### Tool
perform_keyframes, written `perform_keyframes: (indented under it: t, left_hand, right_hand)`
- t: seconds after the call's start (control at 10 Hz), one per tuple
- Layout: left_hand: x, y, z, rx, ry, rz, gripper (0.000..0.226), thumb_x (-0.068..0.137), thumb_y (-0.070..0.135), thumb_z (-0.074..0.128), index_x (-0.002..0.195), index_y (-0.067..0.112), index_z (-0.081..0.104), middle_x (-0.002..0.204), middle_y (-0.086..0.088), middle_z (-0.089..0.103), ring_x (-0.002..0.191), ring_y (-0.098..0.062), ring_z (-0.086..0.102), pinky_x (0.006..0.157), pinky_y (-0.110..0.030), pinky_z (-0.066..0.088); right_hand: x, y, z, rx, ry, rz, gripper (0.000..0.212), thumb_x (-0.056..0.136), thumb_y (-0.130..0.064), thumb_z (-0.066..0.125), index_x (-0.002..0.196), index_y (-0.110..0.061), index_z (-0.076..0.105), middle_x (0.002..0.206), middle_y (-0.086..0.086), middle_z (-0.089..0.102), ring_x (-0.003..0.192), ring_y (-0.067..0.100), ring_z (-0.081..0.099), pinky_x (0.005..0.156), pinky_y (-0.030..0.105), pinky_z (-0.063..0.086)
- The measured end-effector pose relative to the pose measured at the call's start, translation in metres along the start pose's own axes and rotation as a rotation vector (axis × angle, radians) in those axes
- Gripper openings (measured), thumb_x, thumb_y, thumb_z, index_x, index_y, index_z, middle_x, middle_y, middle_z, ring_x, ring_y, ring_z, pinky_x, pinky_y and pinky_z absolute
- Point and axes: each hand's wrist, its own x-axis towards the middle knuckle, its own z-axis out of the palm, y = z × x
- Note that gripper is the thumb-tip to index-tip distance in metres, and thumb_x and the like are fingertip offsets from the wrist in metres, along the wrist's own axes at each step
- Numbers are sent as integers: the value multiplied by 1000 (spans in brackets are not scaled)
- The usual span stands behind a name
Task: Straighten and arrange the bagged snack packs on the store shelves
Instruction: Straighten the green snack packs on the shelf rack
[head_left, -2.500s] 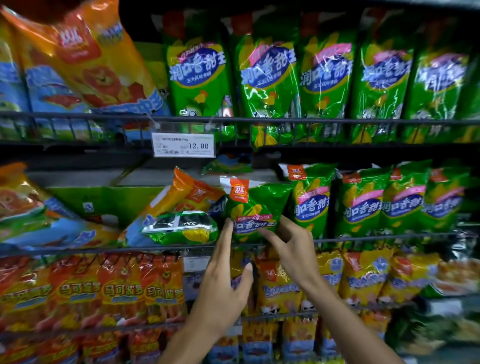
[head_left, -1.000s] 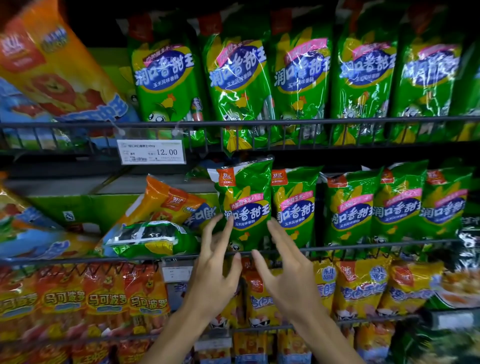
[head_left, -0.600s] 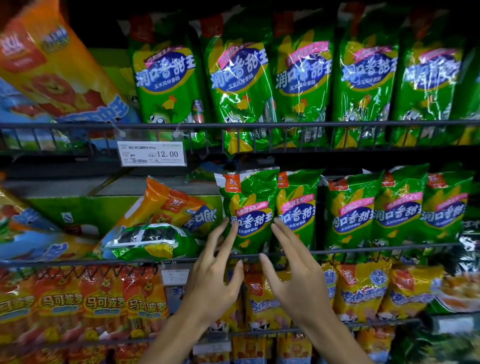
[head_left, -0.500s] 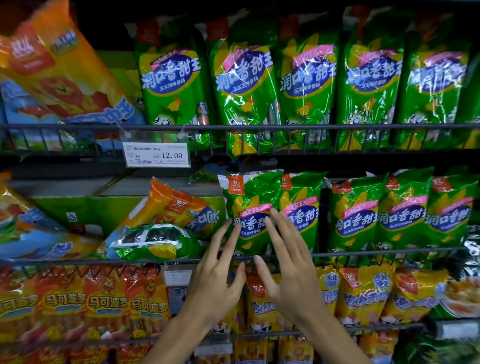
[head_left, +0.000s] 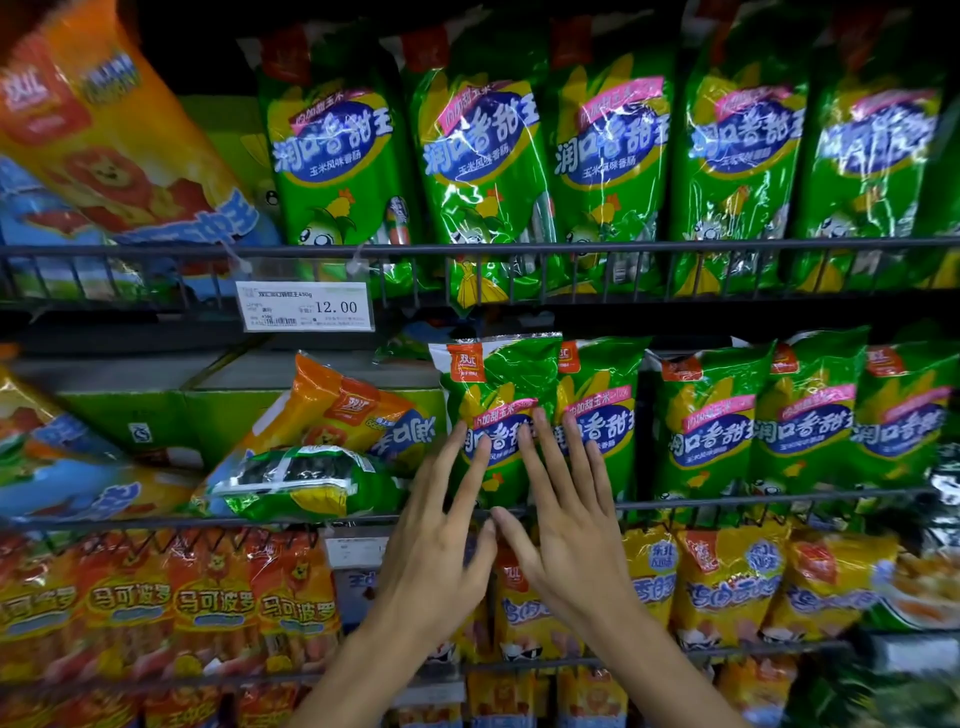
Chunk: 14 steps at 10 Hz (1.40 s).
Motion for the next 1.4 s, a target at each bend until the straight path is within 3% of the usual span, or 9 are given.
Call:
perform_keyframes:
  t: [0.2,0.4,0.6,0.8,1.0,1.1,1.2,1.3,1.4]
  left_hand:
    - [2,-2,-8,105,-92,32,86,104,28,51,158,44,-14,165,23,-26,154,-2,-9,85,-12,49]
    - [-6,2,-21,-4,-97,24,75,105,30,50,161,41,3,166,25,-17,156,-3,-5,107,-24,44]
    - [-62,-20,-55,-101,-45,74,52,104,21,56,152,36,43,158,18,38,141,-4,44,107,-21,46]
    - [-108,-68,-104,-68,232,-269,42,98,36,62,133,56,52,136,33,52,129,5,51,102,-18,45]
    - [-75,-88,-125,-249,219,-466,63,88,40,70,132,59,30,127,48,36,113,32,37,91,7,30]
    - [-61,-99,-124,-272,99,-472,67,83,54,67,143,33,47,131,26,50,120,9,48,103,-9,39]
    - [-50,-119,-116,-241,-107,-454,74,84,64,64,140,16,56,130,18,52,127,-12,53,105,-23,40]
    - [-39,-129,-117,-271,-65,-321,57,85,65,58,108,14,70,103,6,68,101,-14,64,85,-22,51]
    - [-33,-125,-123,-260,-40,-242,36,88,52,62,96,17,67,91,11,62,89,-10,60,73,-10,39]
  right_hand:
    - [-1,1,-6,11,-24,-10,80,103,-54,49,164,-17,10,172,0,-1,159,25,0,126,50,15]
    - [-3,3,-14,166,-27,-25,82,97,-40,65,162,-19,20,172,-3,5,159,24,1,126,54,16]
    - [-9,-2,-21,382,35,-105,68,97,-33,65,157,-21,36,163,-7,32,154,13,24,125,35,24]
    - [-14,-56,-13,604,-148,-109,68,98,-50,53,158,-45,21,161,-30,22,148,-5,27,118,25,30]
    - [6,-101,5,606,-214,30,75,97,-50,59,153,-59,11,152,-48,12,139,-23,17,109,3,19]
    - [15,-115,9,560,-225,68,76,94,-54,57,145,-62,2,141,-53,4,124,-41,2,96,-11,11]
    - [20,-131,4,511,-290,144,55,85,-56,43,126,-66,7,132,-47,6,110,-43,10,93,-11,16]
    - [23,-129,15,521,-94,170,25,90,-53,52,108,-36,49,100,-33,53,87,-16,47,67,4,35]
    - [25,-124,21,511,-13,175,22,90,-55,62,86,-41,45,80,-26,56,77,-8,57,61,12,44]
